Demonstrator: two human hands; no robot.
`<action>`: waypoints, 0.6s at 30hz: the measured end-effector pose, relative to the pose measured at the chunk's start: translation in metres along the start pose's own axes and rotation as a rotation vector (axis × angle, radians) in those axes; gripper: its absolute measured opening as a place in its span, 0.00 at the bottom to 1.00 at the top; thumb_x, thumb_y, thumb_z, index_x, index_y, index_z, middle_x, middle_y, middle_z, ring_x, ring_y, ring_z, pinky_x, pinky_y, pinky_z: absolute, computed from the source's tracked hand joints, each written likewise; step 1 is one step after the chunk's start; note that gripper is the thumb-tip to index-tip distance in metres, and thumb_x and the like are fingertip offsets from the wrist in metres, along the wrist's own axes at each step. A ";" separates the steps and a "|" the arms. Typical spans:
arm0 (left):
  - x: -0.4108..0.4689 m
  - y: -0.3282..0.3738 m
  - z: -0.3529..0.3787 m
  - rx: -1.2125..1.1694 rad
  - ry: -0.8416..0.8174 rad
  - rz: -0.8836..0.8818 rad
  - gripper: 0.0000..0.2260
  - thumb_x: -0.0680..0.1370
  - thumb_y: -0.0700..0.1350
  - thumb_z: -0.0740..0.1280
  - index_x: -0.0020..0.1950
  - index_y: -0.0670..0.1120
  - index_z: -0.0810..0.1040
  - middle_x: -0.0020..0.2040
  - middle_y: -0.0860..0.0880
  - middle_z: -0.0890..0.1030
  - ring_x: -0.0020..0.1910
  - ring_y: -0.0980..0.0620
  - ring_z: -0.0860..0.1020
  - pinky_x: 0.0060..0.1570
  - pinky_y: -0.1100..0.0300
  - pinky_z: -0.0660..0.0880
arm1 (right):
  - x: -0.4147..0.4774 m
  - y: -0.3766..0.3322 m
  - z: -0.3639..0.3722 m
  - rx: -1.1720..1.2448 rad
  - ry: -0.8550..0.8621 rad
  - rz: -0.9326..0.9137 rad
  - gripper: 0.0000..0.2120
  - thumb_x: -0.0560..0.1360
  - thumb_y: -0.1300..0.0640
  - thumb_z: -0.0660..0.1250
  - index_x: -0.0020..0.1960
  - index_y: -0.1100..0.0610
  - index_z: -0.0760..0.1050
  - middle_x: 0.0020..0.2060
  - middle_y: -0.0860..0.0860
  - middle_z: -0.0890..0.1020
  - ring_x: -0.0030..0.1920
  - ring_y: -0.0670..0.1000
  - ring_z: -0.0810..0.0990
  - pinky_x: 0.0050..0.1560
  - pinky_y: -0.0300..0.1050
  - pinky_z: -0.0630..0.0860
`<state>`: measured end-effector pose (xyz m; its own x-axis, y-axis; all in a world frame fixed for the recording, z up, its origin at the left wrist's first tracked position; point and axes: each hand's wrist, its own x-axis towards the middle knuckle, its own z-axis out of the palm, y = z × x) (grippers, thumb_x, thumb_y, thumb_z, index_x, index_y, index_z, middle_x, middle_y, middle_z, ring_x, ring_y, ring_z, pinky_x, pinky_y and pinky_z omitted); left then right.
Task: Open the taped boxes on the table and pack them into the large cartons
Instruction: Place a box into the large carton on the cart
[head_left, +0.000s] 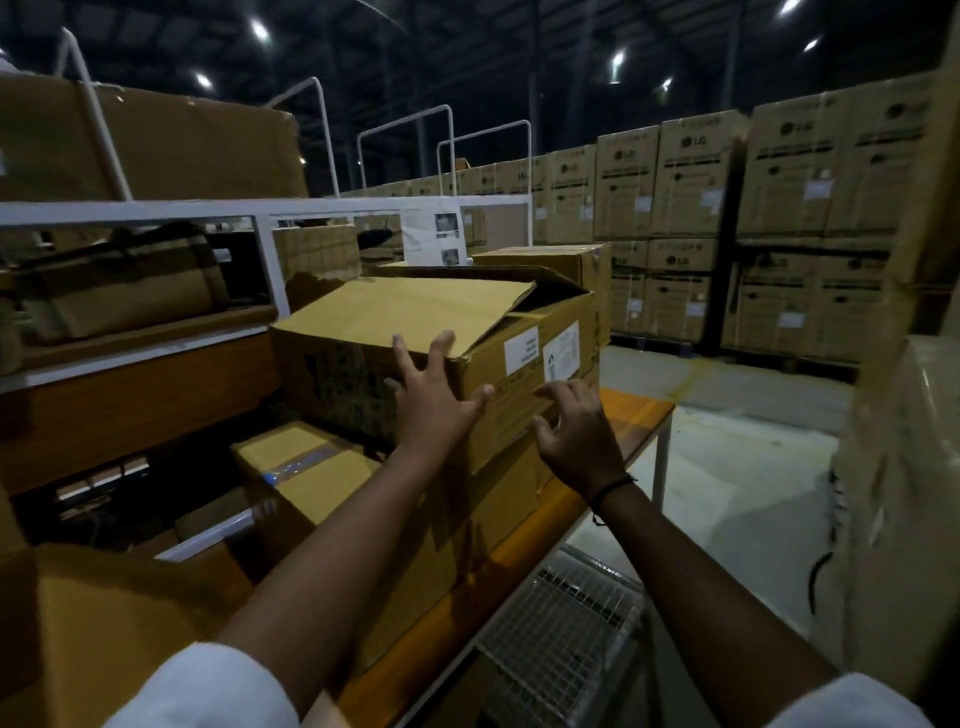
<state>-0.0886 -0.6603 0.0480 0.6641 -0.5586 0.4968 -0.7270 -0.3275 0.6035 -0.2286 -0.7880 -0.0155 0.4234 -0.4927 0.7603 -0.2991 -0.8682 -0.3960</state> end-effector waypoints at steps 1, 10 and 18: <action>0.002 -0.004 0.001 0.013 0.014 0.006 0.36 0.75 0.58 0.75 0.78 0.64 0.60 0.84 0.48 0.42 0.78 0.28 0.56 0.65 0.32 0.73 | 0.003 0.004 0.005 0.003 -0.006 -0.010 0.16 0.73 0.56 0.70 0.60 0.54 0.76 0.53 0.52 0.78 0.56 0.56 0.77 0.54 0.57 0.79; 0.019 -0.063 -0.038 0.065 0.153 0.075 0.28 0.77 0.49 0.74 0.74 0.59 0.66 0.79 0.46 0.59 0.70 0.39 0.72 0.59 0.40 0.79 | 0.003 0.020 0.029 0.026 -0.102 -0.034 0.19 0.73 0.56 0.70 0.63 0.56 0.75 0.57 0.55 0.77 0.57 0.57 0.75 0.56 0.56 0.77; 0.013 -0.069 -0.057 0.066 0.144 0.128 0.26 0.78 0.46 0.73 0.72 0.55 0.67 0.76 0.48 0.63 0.67 0.40 0.74 0.56 0.41 0.79 | 0.007 0.045 0.016 0.055 -0.074 -0.068 0.19 0.73 0.53 0.68 0.62 0.56 0.75 0.55 0.55 0.78 0.56 0.56 0.77 0.55 0.56 0.79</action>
<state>-0.0199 -0.6015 0.0480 0.5803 -0.4853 0.6540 -0.8137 -0.3129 0.4899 -0.2256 -0.8309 -0.0364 0.5037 -0.4341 0.7469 -0.2213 -0.9005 -0.3742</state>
